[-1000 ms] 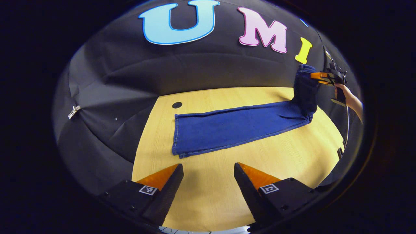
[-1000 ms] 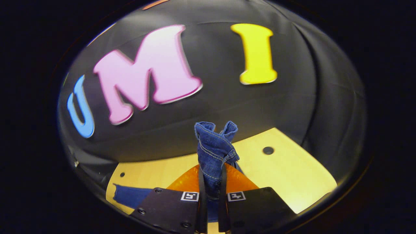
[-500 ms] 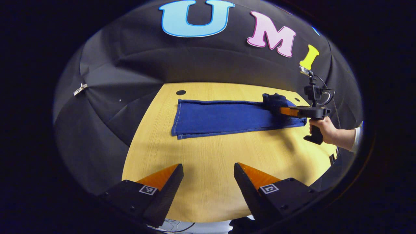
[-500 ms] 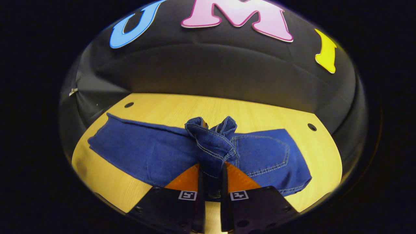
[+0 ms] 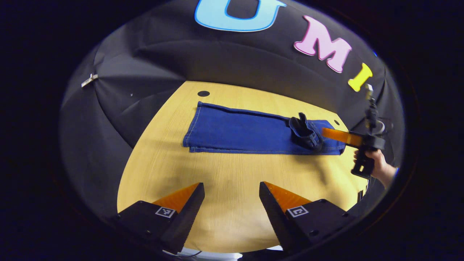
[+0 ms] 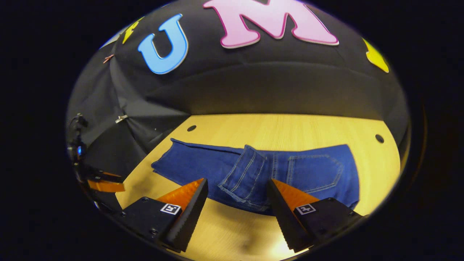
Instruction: Grasp the waist and the cuffs of the jeans and fold them to make the two legs overlap; first hold the waist and fold one-third of the jeans toward the cuffs, then hold the cuffs and fold the remaining one-third in the same direction to finish folding.
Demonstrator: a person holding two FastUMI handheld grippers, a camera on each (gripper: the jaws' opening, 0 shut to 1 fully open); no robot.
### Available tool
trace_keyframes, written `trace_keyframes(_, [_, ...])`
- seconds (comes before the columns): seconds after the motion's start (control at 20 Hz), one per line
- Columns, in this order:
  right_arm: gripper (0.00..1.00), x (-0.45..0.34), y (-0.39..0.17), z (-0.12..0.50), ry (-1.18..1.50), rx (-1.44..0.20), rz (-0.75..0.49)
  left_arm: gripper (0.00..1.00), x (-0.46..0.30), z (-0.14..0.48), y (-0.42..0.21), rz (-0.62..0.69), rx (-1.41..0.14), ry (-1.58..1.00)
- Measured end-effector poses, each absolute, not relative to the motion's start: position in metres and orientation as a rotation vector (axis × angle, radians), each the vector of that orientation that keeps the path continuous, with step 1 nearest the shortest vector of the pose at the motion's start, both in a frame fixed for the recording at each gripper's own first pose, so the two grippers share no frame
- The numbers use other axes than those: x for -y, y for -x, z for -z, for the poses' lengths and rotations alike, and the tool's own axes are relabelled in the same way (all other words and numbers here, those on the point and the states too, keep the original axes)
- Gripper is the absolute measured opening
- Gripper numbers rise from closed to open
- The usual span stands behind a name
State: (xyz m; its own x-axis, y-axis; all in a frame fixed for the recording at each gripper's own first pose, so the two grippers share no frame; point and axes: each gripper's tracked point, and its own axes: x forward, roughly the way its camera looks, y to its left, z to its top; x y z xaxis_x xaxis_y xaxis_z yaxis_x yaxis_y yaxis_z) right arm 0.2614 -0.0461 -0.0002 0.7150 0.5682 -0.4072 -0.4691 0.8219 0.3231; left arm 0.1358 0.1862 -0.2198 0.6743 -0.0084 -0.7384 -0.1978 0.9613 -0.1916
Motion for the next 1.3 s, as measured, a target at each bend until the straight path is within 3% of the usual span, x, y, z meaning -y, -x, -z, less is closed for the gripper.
trace_keyframes(0.2, [0.98, 0.104, -0.232, -0.031, -0.187, -0.459, -0.606, 0.96, -0.207, 0.231, -0.190, -0.159, -0.896, 0.436])
trace_keyframes(0.4, [0.98, 0.177, -0.216, -0.029, -0.235, -0.483, -0.502, 0.96, -0.242, 0.251, -0.243, -0.275, -1.008, 0.568])
trace_keyframes(0.7, [0.98, 0.263, -0.190, -0.003, -0.230, -0.536, -0.347, 0.96, -0.304, 0.288, -0.282, -0.407, -1.182, 0.399])
trace_keyframes(1.0, [0.98, 0.280, -0.183, 0.016, -0.259, -0.574, -0.292, 1.00, -0.299, 0.315, -0.283, -0.387, -1.294, 0.339])
trace_keyframes(1.3, [0.99, 0.252, -0.196, 0.012, -0.319, -0.580, -0.327, 1.00, -0.299, 0.311, -0.281, -0.373, -1.282, 0.329])
